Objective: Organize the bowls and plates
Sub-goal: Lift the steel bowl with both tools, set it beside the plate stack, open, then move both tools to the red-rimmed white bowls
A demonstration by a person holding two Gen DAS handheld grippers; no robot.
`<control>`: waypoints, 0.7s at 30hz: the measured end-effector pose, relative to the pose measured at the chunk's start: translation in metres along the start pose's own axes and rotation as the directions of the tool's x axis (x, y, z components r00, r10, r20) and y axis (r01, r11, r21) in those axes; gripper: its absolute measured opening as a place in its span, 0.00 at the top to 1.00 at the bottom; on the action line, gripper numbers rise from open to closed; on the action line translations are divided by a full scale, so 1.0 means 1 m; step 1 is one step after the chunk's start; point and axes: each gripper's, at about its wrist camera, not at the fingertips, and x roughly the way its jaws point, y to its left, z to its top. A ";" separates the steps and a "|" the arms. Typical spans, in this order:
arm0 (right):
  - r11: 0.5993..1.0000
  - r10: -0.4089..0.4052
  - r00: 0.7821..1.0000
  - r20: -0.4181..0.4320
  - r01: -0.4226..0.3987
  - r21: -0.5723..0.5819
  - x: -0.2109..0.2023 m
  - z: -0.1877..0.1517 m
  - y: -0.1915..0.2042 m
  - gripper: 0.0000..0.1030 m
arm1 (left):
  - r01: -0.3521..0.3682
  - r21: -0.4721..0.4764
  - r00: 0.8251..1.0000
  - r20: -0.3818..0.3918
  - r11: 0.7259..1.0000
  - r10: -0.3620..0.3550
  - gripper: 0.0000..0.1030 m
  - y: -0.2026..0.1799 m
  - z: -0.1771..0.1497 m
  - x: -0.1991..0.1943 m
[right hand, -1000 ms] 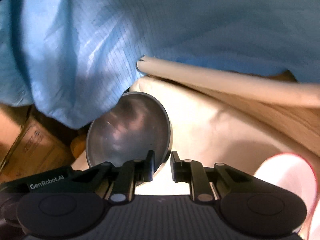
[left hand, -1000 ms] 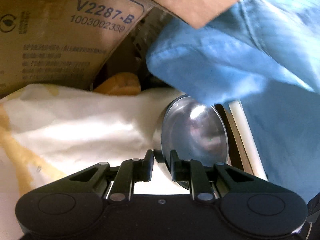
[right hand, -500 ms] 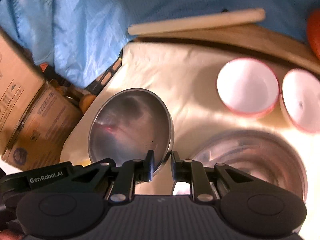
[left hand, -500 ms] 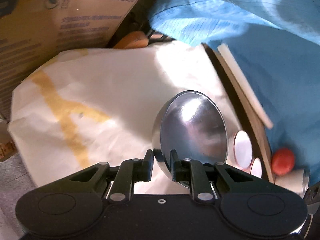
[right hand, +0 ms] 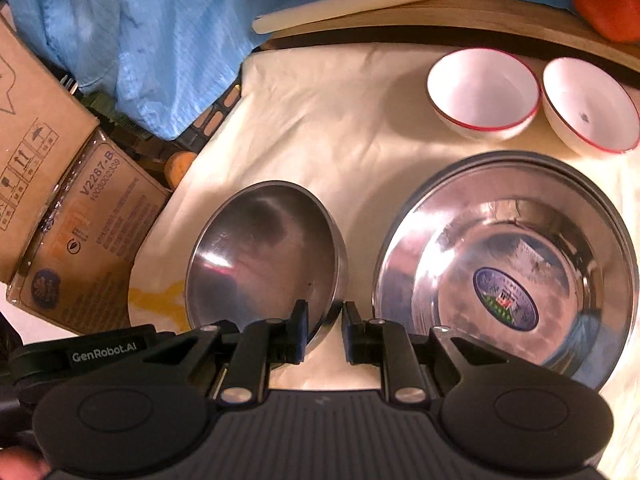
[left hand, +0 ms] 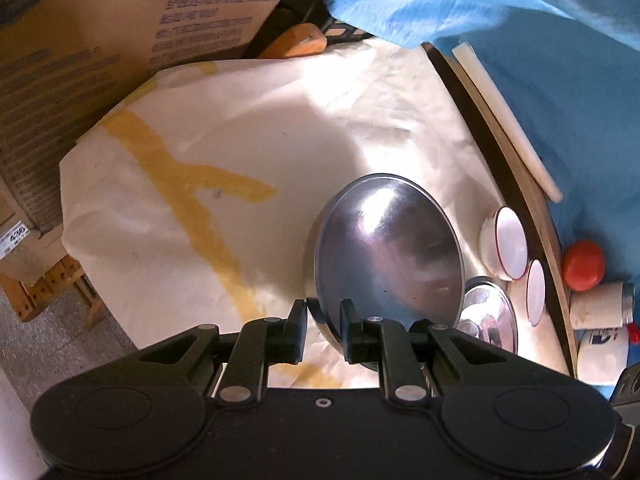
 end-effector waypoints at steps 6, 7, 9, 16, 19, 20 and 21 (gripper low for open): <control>1.000 -0.005 1.000 0.021 0.005 0.016 -0.002 -0.004 0.002 0.77 | 0.008 0.063 1.000 -0.017 0.998 -0.007 0.80 -0.003 0.006 0.002; 1.000 -0.010 1.000 0.026 0.009 0.018 -0.003 -0.004 0.003 0.75 | 0.004 0.078 1.000 -0.016 0.997 -0.002 0.78 -0.005 0.008 0.002; 1.000 -0.023 0.999 0.040 0.022 0.017 -0.005 -0.006 0.004 0.69 | -0.007 0.105 1.000 -0.009 0.994 0.008 0.74 -0.006 0.010 0.000; 0.999 -0.012 0.995 0.103 0.016 -0.033 -0.022 -0.016 0.008 0.47 | -0.068 0.218 0.998 -0.001 0.974 0.070 0.44 -0.008 0.015 -0.008; 0.998 -0.019 0.992 0.126 0.027 -0.063 -0.029 -0.022 0.012 0.41 | -0.085 0.261 0.996 0.016 0.962 0.083 0.34 -0.009 0.017 -0.014; 0.998 -0.013 0.991 0.133 0.022 -0.064 -0.031 -0.024 0.013 0.39 | -0.091 0.277 0.996 0.025 0.956 0.088 0.32 -0.010 0.018 -0.016; 0.998 -0.008 0.989 0.146 0.018 -0.067 -0.034 -0.026 0.013 0.36 | -0.095 0.295 0.995 0.034 0.951 0.089 0.30 -0.012 0.018 -0.019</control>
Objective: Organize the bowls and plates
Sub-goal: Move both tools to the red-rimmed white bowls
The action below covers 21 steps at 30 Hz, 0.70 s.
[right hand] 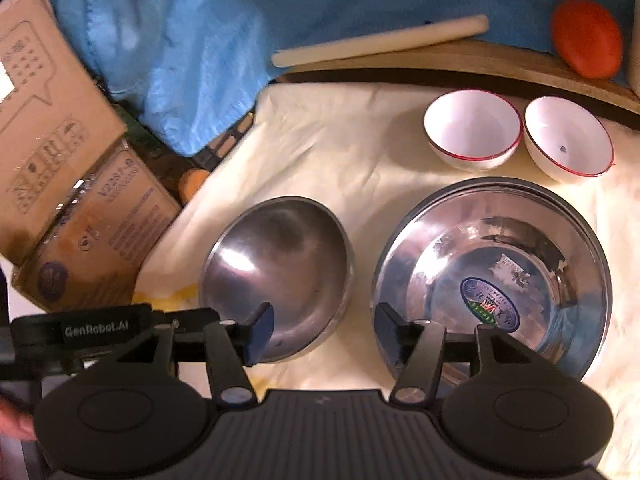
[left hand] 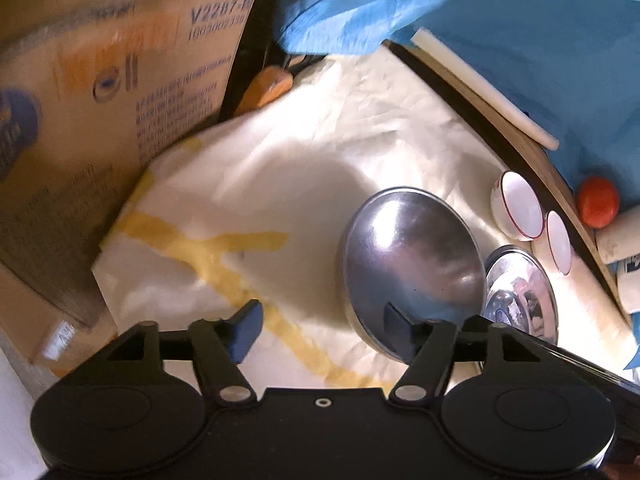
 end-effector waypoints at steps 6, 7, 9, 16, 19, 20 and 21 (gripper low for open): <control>1.000 -0.021 0.995 0.094 0.022 0.000 -0.025 -0.008 -0.009 0.20 | -0.020 0.111 0.998 0.060 0.994 0.014 0.21 -0.015 0.003 -0.013; 1.000 -0.026 0.993 0.116 0.027 0.001 -0.030 -0.009 -0.011 0.18 | -0.026 0.132 0.997 0.073 0.991 0.016 0.18 -0.020 0.003 -0.015; 0.999 -0.042 0.987 0.158 0.042 0.005 -0.041 -0.010 -0.018 0.09 | -0.030 0.172 0.995 0.100 0.985 0.013 0.14 -0.028 0.003 -0.017; 0.996 -0.083 0.962 0.261 0.088 -0.007 -0.061 -0.001 -0.044 0.00 | -0.037 0.245 0.987 0.161 0.969 -0.003 0.03 -0.061 0.011 -0.013; 0.993 -0.095 0.951 0.293 0.112 -0.040 -0.064 0.008 -0.056 0.00 | -0.050 0.296 0.983 0.184 0.954 -0.006 0.01 -0.083 0.017 -0.004; 0.992 -0.098 0.950 0.298 0.118 -0.049 -0.064 0.012 -0.062 0.00 | -0.049 0.306 0.982 0.188 0.951 -0.010 0.01 -0.089 0.019 -0.001; 0.991 -0.099 0.949 0.299 0.121 -0.057 -0.064 0.017 -0.067 0.00 | -0.047 0.316 0.982 0.188 0.947 -0.014 0.01 -0.097 0.023 0.004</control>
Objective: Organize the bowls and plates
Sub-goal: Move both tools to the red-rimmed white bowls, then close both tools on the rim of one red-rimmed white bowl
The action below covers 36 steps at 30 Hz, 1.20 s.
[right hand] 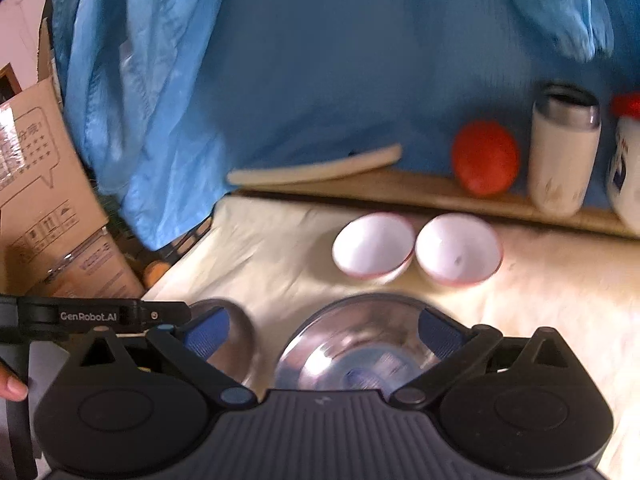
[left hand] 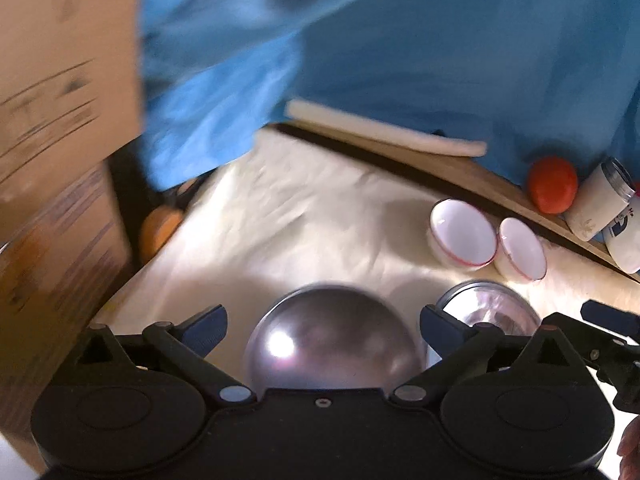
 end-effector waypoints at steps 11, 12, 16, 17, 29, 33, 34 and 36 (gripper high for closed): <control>0.999 0.036 0.998 -0.054 -0.035 0.015 0.032 0.032 -0.061 0.00 | 0.023 -0.020 0.998 -0.053 1.000 -0.024 0.01 -0.046 0.047 0.069; 0.999 0.049 0.997 -0.061 -0.048 0.008 0.035 0.035 -0.065 0.00 | 0.025 -0.014 0.998 -0.063 1.000 -0.026 0.01 -0.049 0.050 0.075; 0.992 0.123 0.987 -0.100 -0.124 0.002 0.050 0.053 -0.076 0.01 | 0.033 0.019 0.995 -0.099 0.999 -0.030 0.01 -0.059 0.053 0.094; 0.990 0.141 0.984 -0.108 -0.142 0.001 0.054 0.056 -0.077 0.01 | 0.034 0.024 0.994 -0.107 0.999 -0.032 0.01 -0.060 0.054 0.099; 0.971 0.240 0.950 -0.200 -0.231 0.067 0.125 0.098 -0.081 0.08 | 0.061 -0.031 0.982 -0.176 0.998 -0.065 0.01 -0.060 0.056 0.125; 0.969 0.247 0.940 -0.234 -0.235 0.080 0.136 0.096 -0.080 0.14 | 0.074 -0.053 0.982 -0.170 0.996 -0.082 0.01 -0.059 0.054 0.125; 0.969 0.246 0.940 -0.236 -0.234 0.081 0.137 0.096 -0.078 0.14 | 0.077 -0.054 0.982 -0.170 0.996 -0.085 0.01 -0.059 0.054 0.125; 0.968 0.251 0.940 -0.232 -0.237 0.084 0.138 0.096 -0.074 0.14 | 0.084 -0.056 0.980 -0.175 0.995 -0.092 0.01 -0.059 0.054 0.126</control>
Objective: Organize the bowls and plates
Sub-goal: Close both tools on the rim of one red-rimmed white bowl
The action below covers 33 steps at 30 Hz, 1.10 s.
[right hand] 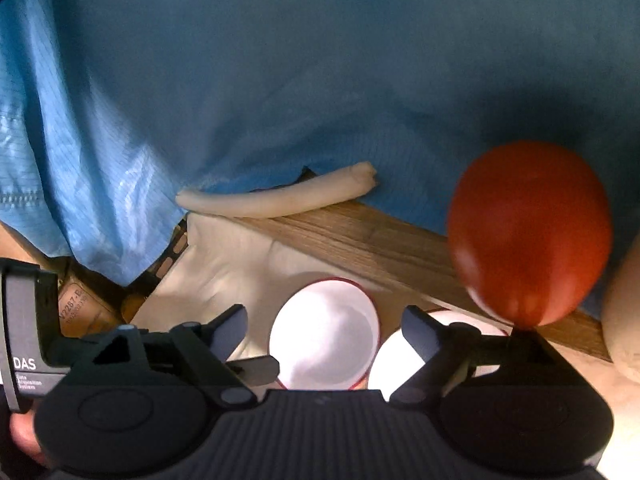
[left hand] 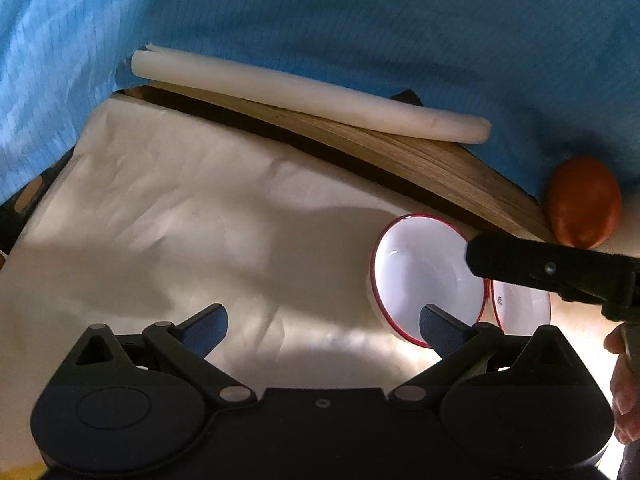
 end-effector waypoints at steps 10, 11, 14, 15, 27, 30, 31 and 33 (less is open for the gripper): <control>0.999 -0.051 0.998 -0.039 0.050 -0.002 0.018 0.005 0.006 0.16 | 0.019 0.005 1.000 -0.013 1.000 -0.019 0.03 -0.006 0.005 0.007; 0.999 -0.053 0.998 -0.044 0.053 -0.008 0.018 0.005 0.007 0.17 | 0.020 0.006 1.000 -0.015 1.000 -0.020 0.04 -0.007 0.005 0.008; 0.999 -0.054 0.997 -0.048 0.054 0.001 0.018 0.006 0.006 0.20 | 0.026 0.002 0.999 -0.026 1.000 -0.026 0.10 -0.007 0.005 0.011; 0.999 -0.049 0.998 -0.048 0.050 0.012 0.017 0.007 0.006 0.22 | 0.027 -0.002 0.999 -0.029 1.000 -0.027 0.13 -0.006 0.005 0.012; 0.987 -0.157 0.985 -0.077 0.158 0.011 0.022 0.008 0.011 0.45 | 0.063 -0.012 0.996 -0.058 0.998 -0.063 0.50 -0.007 0.012 0.014; 0.988 -0.152 0.985 -0.079 0.154 0.026 0.019 0.008 0.006 0.49 | 0.074 -0.016 0.995 -0.063 0.997 -0.075 0.56 -0.008 0.014 0.014; 0.988 -0.150 0.985 -0.081 0.152 0.027 0.018 0.008 0.005 0.51 | 0.077 -0.018 0.995 -0.065 0.997 -0.078 0.57 -0.008 0.015 0.015; 0.988 -0.151 0.985 -0.080 0.153 0.018 0.018 0.007 0.004 0.54 | 0.081 -0.020 0.994 -0.068 0.997 -0.082 0.60 -0.008 0.016 0.015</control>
